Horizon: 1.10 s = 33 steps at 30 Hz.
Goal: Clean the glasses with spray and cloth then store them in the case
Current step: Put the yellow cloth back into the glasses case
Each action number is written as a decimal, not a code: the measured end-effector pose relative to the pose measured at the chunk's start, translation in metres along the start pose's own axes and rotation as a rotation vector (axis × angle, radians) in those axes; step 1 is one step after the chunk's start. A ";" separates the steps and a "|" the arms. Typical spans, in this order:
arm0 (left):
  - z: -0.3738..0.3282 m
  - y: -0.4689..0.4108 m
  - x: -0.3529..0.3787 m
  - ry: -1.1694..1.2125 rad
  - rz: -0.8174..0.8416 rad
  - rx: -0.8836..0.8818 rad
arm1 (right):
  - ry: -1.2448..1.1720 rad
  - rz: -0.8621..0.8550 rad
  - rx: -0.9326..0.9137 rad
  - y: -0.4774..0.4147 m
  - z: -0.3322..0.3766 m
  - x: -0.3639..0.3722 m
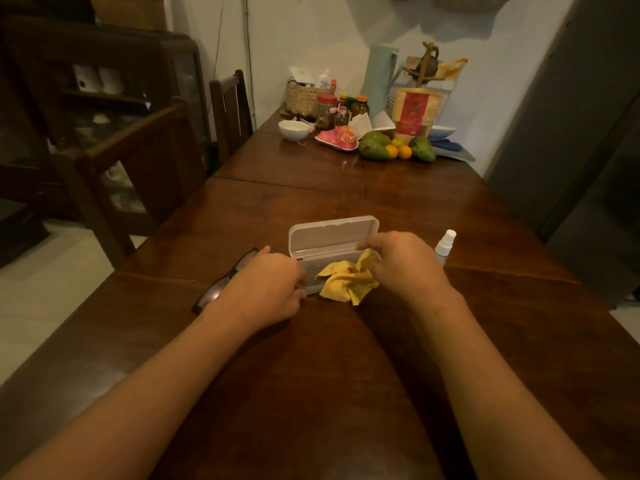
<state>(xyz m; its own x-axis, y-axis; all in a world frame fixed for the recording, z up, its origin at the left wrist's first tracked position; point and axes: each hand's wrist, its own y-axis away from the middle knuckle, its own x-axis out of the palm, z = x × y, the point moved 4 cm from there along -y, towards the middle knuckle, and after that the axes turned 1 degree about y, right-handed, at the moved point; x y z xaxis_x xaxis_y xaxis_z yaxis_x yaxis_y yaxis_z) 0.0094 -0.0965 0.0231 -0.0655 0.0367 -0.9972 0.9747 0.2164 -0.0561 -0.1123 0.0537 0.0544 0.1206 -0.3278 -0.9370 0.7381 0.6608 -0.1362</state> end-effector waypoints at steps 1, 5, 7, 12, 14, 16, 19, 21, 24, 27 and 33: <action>0.000 0.000 0.000 0.002 -0.005 0.003 | 0.031 -0.012 -0.028 0.002 0.004 -0.004; 0.001 0.001 0.000 0.021 -0.030 0.020 | -0.077 0.202 -0.152 0.008 0.017 0.000; 0.002 0.002 0.001 0.067 -0.034 0.037 | -0.020 0.317 -0.172 0.010 0.018 0.009; 0.000 0.003 -0.002 0.174 -0.022 0.098 | -0.067 0.335 -0.155 0.006 0.011 0.017; 0.000 0.003 -0.001 0.165 -0.013 0.110 | -0.135 0.324 -0.138 0.007 0.010 0.016; -0.001 0.003 0.000 0.150 -0.007 0.127 | -0.210 0.271 -0.115 0.006 0.010 0.014; -0.001 0.002 0.002 0.139 0.011 0.144 | -0.275 0.163 -0.070 0.004 0.012 0.013; -0.001 0.002 0.003 0.127 0.009 0.147 | -0.252 0.084 -0.065 0.004 0.015 0.015; -0.001 0.002 0.004 0.124 0.013 0.149 | -0.210 -0.002 -0.077 0.007 0.021 0.021; -0.002 0.002 0.004 0.125 0.013 0.154 | -0.217 0.099 -0.093 0.007 0.022 0.029; -0.001 0.005 0.003 0.121 -0.008 0.149 | -0.284 0.198 -0.097 0.005 0.011 0.013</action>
<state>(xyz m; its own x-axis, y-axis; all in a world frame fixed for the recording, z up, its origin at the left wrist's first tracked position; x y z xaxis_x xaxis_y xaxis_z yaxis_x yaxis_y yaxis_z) 0.0136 -0.0946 0.0198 -0.0897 0.1547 -0.9839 0.9943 0.0709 -0.0795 -0.0999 0.0450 0.0452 0.4446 -0.3530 -0.8232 0.6175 0.7866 -0.0038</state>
